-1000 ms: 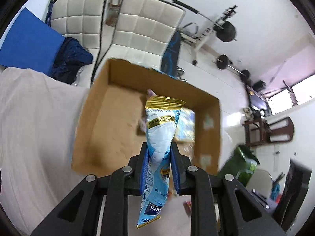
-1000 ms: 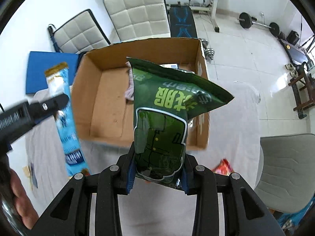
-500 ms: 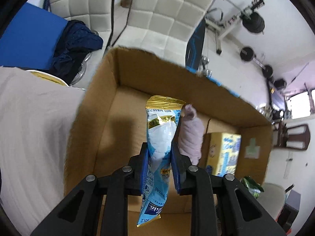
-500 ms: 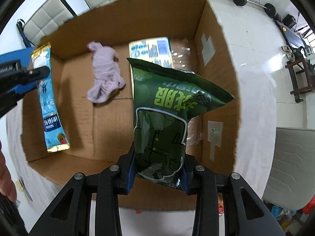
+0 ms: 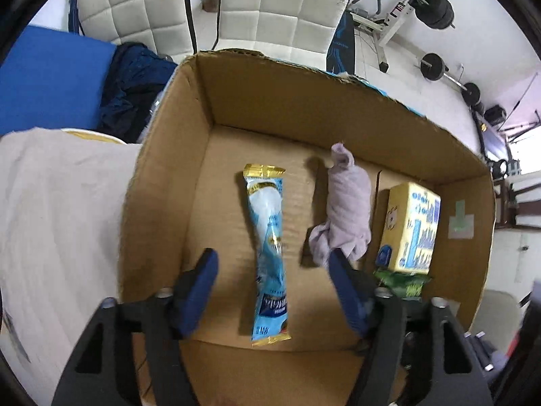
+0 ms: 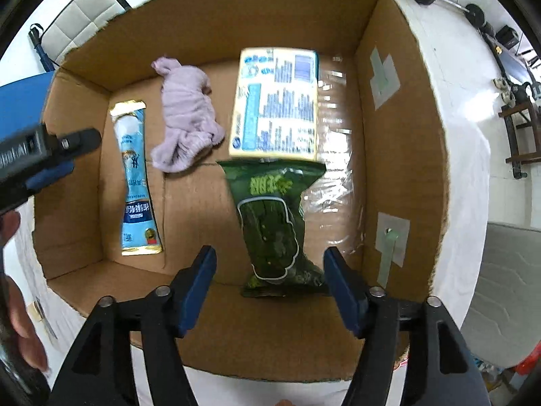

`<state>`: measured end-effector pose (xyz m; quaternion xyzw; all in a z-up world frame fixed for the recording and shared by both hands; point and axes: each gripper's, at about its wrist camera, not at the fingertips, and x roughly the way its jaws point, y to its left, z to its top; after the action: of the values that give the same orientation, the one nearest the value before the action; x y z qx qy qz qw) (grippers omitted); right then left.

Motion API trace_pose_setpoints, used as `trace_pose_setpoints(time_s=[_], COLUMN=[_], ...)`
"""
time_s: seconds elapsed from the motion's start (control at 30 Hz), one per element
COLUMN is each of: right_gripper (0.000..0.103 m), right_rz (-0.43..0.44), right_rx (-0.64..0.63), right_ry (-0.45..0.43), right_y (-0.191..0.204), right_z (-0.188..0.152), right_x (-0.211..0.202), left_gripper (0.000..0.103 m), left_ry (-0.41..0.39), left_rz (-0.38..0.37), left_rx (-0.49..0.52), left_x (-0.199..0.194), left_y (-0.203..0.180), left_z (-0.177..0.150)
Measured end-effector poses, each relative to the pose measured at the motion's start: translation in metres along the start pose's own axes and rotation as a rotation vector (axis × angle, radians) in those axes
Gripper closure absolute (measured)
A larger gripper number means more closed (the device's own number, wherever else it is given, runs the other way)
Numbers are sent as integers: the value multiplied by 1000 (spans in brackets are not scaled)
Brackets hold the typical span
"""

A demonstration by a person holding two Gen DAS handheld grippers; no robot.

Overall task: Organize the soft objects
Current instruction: 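Lower tube and green bag into the box and open both tools, then grasp the orange panda bag with the left tool while the right tool grasps the red bag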

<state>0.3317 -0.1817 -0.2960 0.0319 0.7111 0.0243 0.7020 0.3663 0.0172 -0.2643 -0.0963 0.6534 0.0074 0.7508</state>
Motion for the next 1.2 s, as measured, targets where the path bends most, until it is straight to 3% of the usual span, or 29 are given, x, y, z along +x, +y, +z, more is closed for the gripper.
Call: trace_pose_setpoints(time_s=[0.07,0.13,0.23,0.67,1.2], right_gripper=[17,7,0,0,0], right_rz=[-5,-4,-9,-55,7], right_rx=[-6,-7,-9,-56,-69], right_ry=[-10,-23,-44,-161,-312], right_y=[3,4,1,12,11], right_z=[-1,0,-4,-44,-122], right_x=[-5,-10,-19,-69,-141], left_gripper=[12,7,6,3,3], left_ry=[-8,-25,-51,-175,-299], left_rz=[31,46,43,48,44], left_rx=[22,40,46,114,129], left_x=[-4,-11,-22,-88,-163], left_y=[-2,-2,-1,-13,-25], left_z=[-7,-16,-29,-86,-154])
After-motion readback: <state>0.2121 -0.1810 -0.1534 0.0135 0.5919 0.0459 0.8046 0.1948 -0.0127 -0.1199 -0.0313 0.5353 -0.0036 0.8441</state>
